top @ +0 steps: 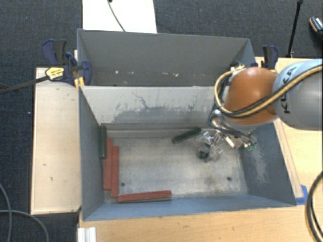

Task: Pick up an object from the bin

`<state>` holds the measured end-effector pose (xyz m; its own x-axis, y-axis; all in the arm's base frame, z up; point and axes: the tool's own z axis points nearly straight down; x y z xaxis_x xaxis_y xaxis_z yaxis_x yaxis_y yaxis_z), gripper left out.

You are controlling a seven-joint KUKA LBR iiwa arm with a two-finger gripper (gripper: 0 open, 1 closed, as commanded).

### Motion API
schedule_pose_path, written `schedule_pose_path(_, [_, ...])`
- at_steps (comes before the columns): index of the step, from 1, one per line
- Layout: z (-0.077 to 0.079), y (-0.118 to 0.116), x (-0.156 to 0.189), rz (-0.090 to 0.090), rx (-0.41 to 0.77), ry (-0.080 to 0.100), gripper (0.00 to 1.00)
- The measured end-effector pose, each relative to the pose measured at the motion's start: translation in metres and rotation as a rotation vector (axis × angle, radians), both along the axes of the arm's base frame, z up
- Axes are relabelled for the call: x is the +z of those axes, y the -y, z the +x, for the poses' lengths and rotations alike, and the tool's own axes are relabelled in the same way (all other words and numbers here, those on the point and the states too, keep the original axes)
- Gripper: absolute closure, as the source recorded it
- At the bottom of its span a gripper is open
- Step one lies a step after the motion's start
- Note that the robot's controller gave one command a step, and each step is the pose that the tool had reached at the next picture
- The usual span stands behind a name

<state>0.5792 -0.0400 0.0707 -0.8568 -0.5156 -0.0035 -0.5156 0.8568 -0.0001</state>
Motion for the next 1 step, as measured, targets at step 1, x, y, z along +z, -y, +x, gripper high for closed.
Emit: schedule_pose_path(1, [-0.0086,0.0385,0.1411,-0.004,-0.001,0.008,1.00])
